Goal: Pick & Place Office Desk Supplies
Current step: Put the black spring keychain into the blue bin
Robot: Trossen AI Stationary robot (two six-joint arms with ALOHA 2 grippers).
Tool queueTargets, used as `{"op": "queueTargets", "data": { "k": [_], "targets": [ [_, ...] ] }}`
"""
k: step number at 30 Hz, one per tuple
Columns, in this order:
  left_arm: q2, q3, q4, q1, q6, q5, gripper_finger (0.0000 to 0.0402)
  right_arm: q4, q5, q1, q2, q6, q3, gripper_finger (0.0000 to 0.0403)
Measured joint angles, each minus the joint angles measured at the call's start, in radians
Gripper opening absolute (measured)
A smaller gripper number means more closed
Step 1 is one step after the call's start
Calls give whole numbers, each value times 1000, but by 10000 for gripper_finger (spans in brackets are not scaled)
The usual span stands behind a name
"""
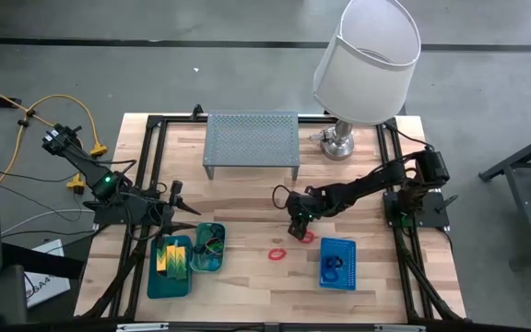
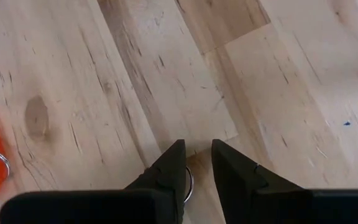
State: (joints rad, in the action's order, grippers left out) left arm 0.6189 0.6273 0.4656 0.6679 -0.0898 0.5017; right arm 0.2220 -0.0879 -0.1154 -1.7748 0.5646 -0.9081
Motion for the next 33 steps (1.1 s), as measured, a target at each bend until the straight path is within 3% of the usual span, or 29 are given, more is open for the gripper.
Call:
{"op": "queueTargets", "data": {
  "k": [19, 33],
  "targets": [
    [0, 0, 0, 0, 0, 0, 161, -23, -10, -1, 3, -43, 0, 81],
    [0, 0, -4, 0, 0, 0, 161, 85, -8, -15, 60, 9, 1, 95]
  ]
}}
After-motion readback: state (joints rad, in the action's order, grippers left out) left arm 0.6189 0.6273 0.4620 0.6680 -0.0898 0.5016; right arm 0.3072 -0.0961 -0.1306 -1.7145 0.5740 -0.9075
